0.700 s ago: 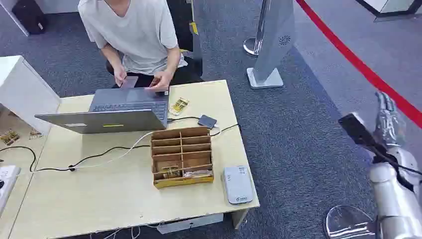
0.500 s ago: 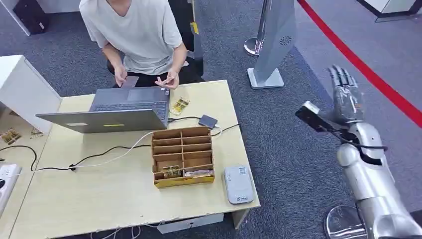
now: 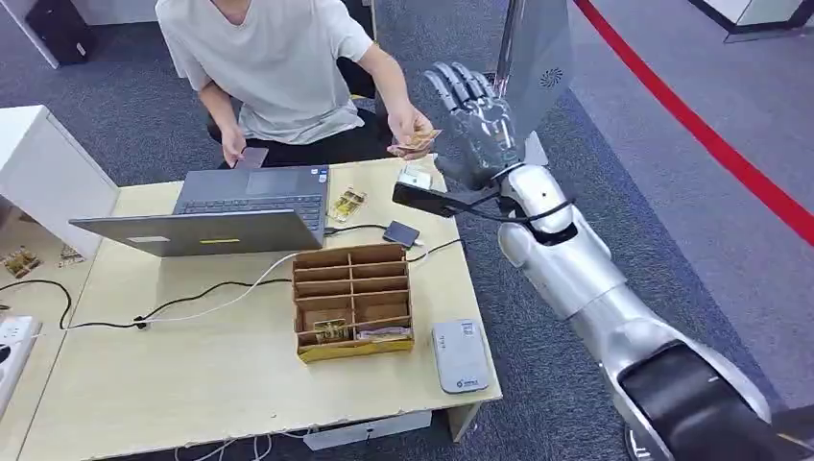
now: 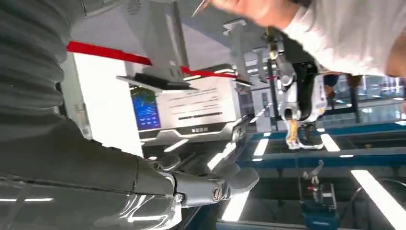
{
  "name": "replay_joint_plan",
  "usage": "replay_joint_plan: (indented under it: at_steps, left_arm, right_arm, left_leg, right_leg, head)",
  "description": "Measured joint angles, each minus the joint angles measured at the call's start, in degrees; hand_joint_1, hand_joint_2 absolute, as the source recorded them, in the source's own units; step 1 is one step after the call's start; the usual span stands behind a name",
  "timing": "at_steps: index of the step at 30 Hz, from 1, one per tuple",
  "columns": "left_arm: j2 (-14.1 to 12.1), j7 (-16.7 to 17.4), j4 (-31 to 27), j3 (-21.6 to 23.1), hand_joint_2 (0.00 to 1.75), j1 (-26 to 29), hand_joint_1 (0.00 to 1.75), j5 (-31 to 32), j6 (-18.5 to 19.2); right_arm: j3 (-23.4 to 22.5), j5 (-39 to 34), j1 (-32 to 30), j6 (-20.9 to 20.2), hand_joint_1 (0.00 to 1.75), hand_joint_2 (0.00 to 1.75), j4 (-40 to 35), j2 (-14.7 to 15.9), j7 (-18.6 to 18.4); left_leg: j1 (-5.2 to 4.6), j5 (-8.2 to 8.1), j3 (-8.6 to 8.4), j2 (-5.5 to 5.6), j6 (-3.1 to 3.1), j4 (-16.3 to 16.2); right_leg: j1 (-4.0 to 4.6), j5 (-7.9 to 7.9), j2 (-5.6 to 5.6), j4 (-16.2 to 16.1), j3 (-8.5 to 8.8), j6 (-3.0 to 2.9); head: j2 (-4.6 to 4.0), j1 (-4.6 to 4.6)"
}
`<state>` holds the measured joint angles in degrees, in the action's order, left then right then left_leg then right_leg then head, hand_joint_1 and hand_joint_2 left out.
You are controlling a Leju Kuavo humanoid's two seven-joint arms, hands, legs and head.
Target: Pass the card to the sensor for recognition and then transmit it.
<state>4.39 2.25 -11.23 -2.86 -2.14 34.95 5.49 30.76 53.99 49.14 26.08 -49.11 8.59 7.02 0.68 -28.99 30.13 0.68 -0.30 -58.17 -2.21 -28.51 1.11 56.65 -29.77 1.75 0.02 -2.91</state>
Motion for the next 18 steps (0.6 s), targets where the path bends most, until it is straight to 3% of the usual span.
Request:
replay_joint_plan:
  at_steps: [6,14,15,18]
  left_arm:
    - [0.1,0.9,0.0,-1.5,1.75,0.0,0.0,-0.9,1.0]
    - [0.2,2.4,0.0,-3.4,1.75,0.0,0.0,-1.7,2.3]
    - [0.3,2.4,0.0,-3.5,1.75,0.0,0.0,-1.8,2.4]
    - [0.3,2.5,0.0,-4.3,1.75,0.0,0.0,-1.9,3.0]
  right_arm:
    - [2.5,-1.3,0.8,0.1,0.0,1.75,1.9,-2.3,-0.3]
    - [4.0,-3.0,0.9,-1.1,0.0,1.75,1.7,-2.7,-0.4]
    - [4.2,-3.0,0.9,-1.2,1.75,1.75,1.7,-2.7,-0.4]
    - [4.8,-3.1,0.7,-1.8,1.75,1.75,1.1,-2.8,-0.3]
  left_leg:
    - [-0.02,0.0,0.04,0.03,0.0,0.0]
    - [-0.01,0.0,0.03,0.04,0.0,0.0]
    - [-0.01,0.0,0.03,0.03,0.0,0.0]
    - [0.0,0.0,0.03,0.03,0.0,0.0]
  right_leg:
    - [-0.01,0.01,-0.05,0.0,0.0,0.01]
    - [0.0,0.03,-0.05,0.0,-0.01,0.02]
    - [0.0,0.03,-0.05,0.0,-0.02,0.02]
    - [0.0,0.03,-0.05,0.0,-0.03,0.02]
  head:
    - [0.0,0.0]
    - [0.0,0.0]
    - [0.0,0.0]
    - [0.0,0.0]
